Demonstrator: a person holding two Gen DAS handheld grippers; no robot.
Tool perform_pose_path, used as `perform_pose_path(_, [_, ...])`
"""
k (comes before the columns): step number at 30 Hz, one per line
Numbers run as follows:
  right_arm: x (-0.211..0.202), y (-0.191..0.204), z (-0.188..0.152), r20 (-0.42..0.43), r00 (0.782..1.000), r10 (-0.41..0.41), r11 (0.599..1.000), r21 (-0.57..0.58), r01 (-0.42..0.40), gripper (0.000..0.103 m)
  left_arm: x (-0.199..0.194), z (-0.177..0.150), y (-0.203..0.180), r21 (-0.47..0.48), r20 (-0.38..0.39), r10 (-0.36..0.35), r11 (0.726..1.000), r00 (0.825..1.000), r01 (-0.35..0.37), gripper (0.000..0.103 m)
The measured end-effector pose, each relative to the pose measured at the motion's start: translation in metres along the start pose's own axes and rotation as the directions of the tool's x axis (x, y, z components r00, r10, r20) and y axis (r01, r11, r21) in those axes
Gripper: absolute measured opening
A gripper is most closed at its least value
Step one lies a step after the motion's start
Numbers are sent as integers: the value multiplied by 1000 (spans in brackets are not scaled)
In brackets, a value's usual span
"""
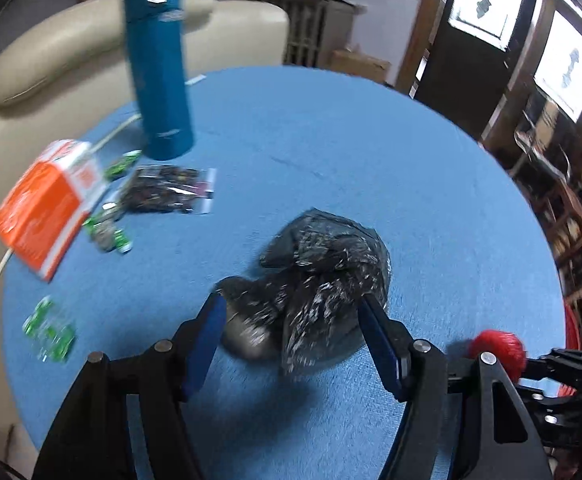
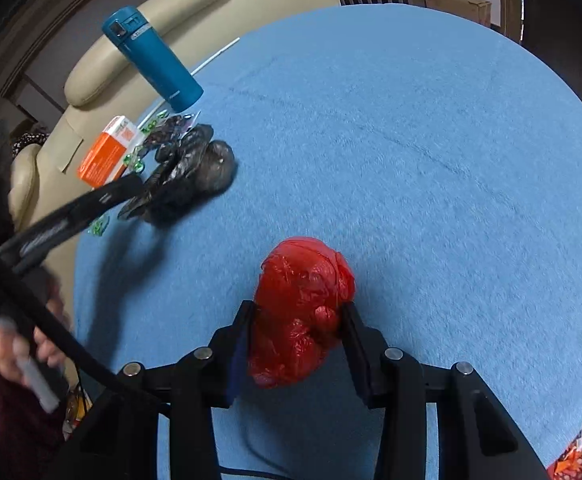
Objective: Collect trash
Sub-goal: 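Grasp the red plastic bag with the right tool while the left tool grasps the black bag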
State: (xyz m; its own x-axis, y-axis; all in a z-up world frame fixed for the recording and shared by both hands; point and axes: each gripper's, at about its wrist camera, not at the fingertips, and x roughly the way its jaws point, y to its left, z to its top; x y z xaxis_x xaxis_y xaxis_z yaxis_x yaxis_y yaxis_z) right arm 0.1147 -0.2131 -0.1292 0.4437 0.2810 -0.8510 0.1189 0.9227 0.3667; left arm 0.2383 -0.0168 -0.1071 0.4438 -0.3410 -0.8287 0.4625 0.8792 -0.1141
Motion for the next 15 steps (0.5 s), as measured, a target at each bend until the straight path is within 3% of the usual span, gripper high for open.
perform_pose_path(5, [-8, -4, -10, 7, 1000, 8, 1000, 2, -8, 45, 26, 4, 6, -6, -90, -49, 999, 995, 48, 69])
perform_pose_path(10, [-9, -9, -17, 4, 1000, 17, 1000, 21, -17, 45, 24, -2, 11, -56, -61, -92, 995, 994, 88, 67])
perform_pose_path(12, [-10, -10, -17, 6, 1000, 17, 1000, 24, -17, 45, 23, -6, 8, -52, -64, -90, 995, 994, 87, 45])
perform_pose_path(13, [-10, -10, -17, 8, 1000, 17, 1000, 25, -18, 45, 21, -7, 6, -51, -63, -83, 996, 995, 80, 45])
perform_pose_path(15, [-12, -9, -18, 10, 1000, 17, 999, 27, -18, 45, 18, -9, 4, -51, -57, -76, 996, 996, 73, 33])
